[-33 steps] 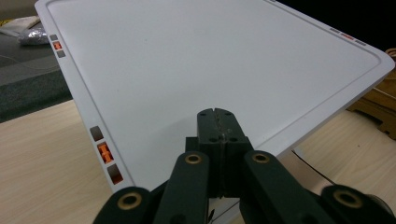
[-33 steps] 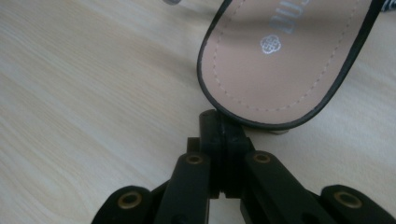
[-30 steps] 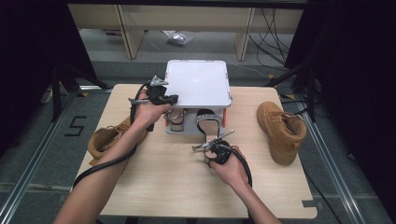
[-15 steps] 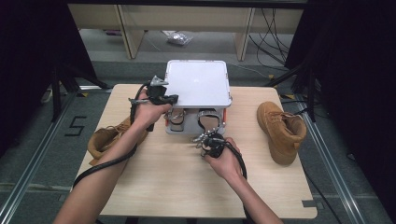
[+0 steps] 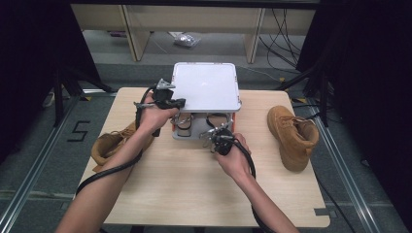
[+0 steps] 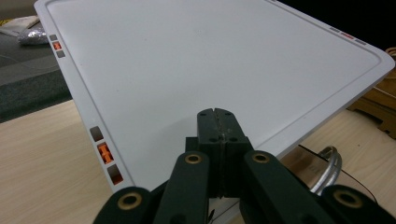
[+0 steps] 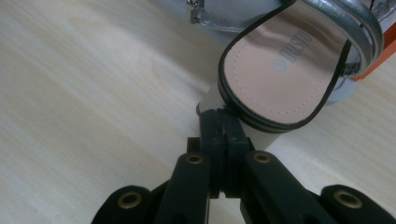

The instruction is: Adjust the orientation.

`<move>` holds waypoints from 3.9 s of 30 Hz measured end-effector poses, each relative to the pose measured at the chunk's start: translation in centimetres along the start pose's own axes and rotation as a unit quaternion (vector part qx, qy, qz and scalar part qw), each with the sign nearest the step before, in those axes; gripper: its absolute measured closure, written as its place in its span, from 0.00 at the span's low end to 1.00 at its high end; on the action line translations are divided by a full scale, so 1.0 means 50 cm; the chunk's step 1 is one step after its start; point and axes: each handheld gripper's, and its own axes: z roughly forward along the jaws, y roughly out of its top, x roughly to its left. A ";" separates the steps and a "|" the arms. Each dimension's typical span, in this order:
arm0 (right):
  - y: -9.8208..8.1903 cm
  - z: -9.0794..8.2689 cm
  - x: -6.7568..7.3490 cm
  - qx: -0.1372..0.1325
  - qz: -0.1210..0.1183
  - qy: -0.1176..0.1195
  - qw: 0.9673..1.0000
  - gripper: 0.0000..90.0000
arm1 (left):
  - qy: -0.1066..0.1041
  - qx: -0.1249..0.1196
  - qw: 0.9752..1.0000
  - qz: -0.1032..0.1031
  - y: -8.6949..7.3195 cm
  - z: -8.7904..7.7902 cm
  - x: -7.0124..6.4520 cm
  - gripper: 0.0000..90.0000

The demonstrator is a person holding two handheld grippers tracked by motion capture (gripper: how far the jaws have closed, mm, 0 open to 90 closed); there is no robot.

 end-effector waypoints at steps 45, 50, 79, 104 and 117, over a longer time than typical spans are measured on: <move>0.066 0.094 -0.058 -0.049 0.029 -0.047 0.997 1.00 | 0.003 0.003 1.000 0.004 0.001 0.000 -0.001 1.00; 0.065 0.099 -0.058 -0.052 0.032 -0.050 0.997 0.98 | 0.002 0.002 1.000 0.004 0.002 0.001 -0.001 1.00; 0.053 0.062 -0.079 -0.094 0.067 -0.048 0.992 1.00 | 0.001 0.001 1.000 0.006 0.000 0.001 -0.002 1.00; 0.050 0.068 -0.081 -0.112 0.059 -0.060 0.990 0.99 | 0.000 0.002 1.000 0.007 0.001 0.000 -0.003 1.00; -0.032 -0.001 -0.098 -0.119 0.098 -0.006 0.988 0.78 | 0.000 -0.003 1.000 0.007 0.003 -0.010 0.000 0.97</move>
